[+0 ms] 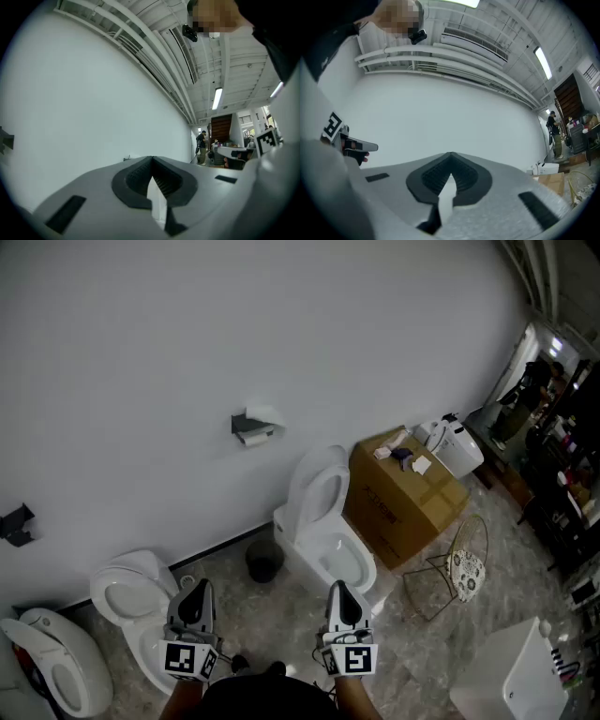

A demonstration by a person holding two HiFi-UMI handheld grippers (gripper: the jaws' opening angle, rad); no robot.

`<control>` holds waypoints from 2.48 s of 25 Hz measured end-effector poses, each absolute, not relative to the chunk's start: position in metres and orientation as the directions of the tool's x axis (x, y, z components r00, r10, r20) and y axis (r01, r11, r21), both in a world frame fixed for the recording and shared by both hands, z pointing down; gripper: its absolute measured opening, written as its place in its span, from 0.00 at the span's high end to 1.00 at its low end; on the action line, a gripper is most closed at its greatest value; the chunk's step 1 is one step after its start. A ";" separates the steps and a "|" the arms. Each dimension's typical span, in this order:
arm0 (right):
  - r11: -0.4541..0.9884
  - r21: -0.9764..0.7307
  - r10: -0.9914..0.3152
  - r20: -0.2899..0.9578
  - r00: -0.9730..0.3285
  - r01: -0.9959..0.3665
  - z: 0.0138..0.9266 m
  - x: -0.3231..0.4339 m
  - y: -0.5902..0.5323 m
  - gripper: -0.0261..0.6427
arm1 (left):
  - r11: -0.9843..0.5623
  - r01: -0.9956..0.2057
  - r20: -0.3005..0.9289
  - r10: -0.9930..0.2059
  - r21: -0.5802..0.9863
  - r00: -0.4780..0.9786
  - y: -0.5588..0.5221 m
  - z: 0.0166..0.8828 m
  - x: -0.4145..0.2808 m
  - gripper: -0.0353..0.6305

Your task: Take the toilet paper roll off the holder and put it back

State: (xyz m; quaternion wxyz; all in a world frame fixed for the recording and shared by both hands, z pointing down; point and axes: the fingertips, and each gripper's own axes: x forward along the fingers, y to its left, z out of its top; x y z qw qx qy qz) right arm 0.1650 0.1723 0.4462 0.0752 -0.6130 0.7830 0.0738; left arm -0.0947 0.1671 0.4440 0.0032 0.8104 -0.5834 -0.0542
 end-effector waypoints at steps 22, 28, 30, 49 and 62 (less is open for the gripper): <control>0.317 -0.025 -0.932 -0.193 -0.307 -0.948 0.446 0.156 0.164 0.96 | -0.333 -0.940 -0.066 -0.942 0.070 0.329 0.161 0.447 -0.085 0.94; 0.317 -0.007 -0.931 -0.194 -0.310 -0.948 0.448 0.153 0.165 0.96 | -0.334 -0.941 -0.069 -0.942 0.064 0.329 0.161 0.450 -0.086 0.94; 0.318 -0.005 -0.931 -0.192 -0.311 -0.948 0.449 0.152 0.164 0.96 | -0.323 -0.946 -0.071 -0.944 0.007 0.322 0.161 0.449 -0.086 0.94; 0.313 -0.010 -0.937 -0.169 -0.307 -0.950 0.451 0.151 0.156 0.88 | -0.330 -0.944 -0.067 -0.942 -0.001 0.329 0.155 0.448 -0.089 0.94; 0.300 -0.014 -0.943 -0.157 -0.295 -0.954 0.454 0.149 0.153 0.60 | -0.332 -0.943 -0.060 -0.942 0.012 0.331 0.152 0.453 -0.092 0.94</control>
